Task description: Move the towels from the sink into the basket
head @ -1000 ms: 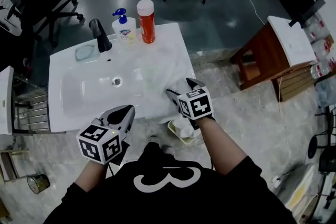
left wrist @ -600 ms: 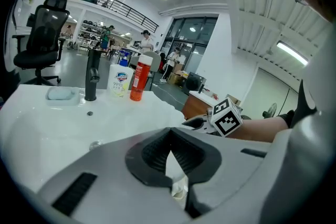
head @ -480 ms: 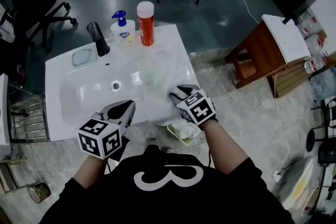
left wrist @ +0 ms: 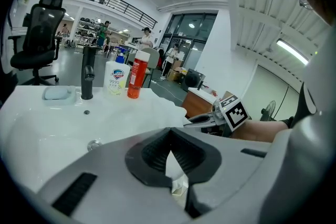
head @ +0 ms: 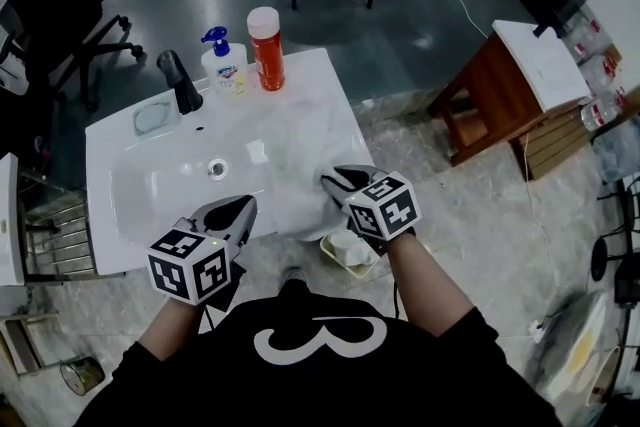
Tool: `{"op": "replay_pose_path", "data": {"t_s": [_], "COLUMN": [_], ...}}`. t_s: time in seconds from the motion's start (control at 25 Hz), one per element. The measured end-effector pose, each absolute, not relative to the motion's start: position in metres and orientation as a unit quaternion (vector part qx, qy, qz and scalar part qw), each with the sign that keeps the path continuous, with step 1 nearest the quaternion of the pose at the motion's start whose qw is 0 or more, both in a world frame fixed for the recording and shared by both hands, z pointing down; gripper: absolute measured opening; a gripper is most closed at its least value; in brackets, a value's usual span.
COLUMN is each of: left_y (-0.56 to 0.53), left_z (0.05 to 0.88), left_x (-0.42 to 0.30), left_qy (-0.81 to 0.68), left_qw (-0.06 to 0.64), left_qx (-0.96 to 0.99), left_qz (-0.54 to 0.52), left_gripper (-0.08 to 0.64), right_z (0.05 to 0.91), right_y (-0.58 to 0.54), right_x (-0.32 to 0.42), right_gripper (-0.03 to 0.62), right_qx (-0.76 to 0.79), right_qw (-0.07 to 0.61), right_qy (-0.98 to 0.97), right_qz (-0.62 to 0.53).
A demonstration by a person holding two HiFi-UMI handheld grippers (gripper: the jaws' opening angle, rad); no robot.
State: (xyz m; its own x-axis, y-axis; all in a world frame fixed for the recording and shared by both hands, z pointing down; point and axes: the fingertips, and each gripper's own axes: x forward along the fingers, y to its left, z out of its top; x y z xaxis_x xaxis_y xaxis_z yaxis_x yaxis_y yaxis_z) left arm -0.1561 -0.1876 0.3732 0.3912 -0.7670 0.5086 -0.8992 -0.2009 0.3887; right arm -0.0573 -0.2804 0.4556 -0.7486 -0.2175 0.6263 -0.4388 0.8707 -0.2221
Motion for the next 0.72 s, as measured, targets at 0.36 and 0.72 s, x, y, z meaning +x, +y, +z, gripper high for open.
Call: {"op": "replay_pose_path", "data": {"t_s": [0.36,0.72], "left_y": [-0.152,-0.109], "left_z": [0.353,0.347], "left_x": [-0.119,-0.068], "left_qy": [-0.556,-0.560], "left_qw": [0.320,0.313], "left_qx": [0.761,0.762], "left_qz": [0.100,0.092], "left_gripper": [0.006,0.006], "right_z": [0.395,0.328], "right_y": [-0.252,-0.214], "right_x": [-0.028,0.035], "right_gripper": [0.078,0.078], "right_qx": [0.169,0.179], "right_qw": [0.194,0.116], "right_qy": [-0.942,-0.961], "right_qz": [0.214,0.175]}}
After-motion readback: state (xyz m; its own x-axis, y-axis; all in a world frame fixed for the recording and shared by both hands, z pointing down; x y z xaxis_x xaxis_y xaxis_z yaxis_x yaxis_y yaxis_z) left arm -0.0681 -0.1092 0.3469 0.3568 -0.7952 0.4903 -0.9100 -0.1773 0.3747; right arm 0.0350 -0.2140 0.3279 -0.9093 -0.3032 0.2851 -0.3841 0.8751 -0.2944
